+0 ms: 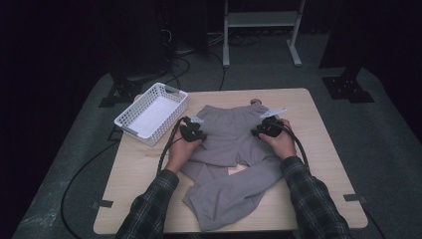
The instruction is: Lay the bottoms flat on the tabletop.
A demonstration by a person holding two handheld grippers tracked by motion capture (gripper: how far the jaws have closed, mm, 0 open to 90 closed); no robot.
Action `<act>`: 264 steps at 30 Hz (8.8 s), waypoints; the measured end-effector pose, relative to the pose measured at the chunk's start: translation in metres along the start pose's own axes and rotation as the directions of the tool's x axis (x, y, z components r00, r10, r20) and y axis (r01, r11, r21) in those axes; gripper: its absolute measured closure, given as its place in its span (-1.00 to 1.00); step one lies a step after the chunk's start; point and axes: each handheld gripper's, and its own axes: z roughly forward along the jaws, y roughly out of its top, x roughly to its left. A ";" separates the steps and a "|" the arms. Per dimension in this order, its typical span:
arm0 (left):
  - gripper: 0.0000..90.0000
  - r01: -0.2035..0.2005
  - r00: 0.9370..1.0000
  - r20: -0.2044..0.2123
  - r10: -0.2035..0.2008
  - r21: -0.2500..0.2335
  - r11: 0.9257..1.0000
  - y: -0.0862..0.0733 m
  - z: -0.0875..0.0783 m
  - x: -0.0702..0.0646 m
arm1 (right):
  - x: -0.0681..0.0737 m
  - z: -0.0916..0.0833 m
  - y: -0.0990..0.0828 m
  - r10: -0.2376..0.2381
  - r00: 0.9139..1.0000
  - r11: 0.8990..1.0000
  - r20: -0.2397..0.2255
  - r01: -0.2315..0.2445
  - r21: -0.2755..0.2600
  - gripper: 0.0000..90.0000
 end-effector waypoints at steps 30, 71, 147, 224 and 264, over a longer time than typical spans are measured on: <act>0.48 0.053 0.979 0.201 -0.019 -0.164 0.985 -0.024 -0.081 -0.036 | 0.043 -0.092 -0.023 -0.085 0.982 0.992 -0.169 0.068 -0.102 0.33; 0.39 -0.035 0.991 0.128 0.040 -0.046 0.998 -0.072 -0.066 -0.052 | 0.252 -0.040 -0.026 -0.364 0.790 0.922 -0.493 0.380 -0.073 0.22; 0.37 0.014 0.998 0.067 -0.010 -0.064 0.998 -0.079 -0.071 -0.060 | 0.088 -0.191 -0.108 -0.054 0.998 0.987 0.013 0.055 -0.150 0.88; 0.36 0.017 0.998 0.058 -0.013 -0.062 0.998 -0.079 -0.071 -0.061 | -0.031 -0.194 -0.156 0.188 0.932 0.981 0.310 -0.195 -0.009 0.95; 0.87 0.072 0.986 0.156 -0.066 -0.033 0.997 -0.072 -0.070 -0.083 | 0.061 -0.116 -0.110 -0.020 1.000 1.000 -0.013 0.020 0.003 0.06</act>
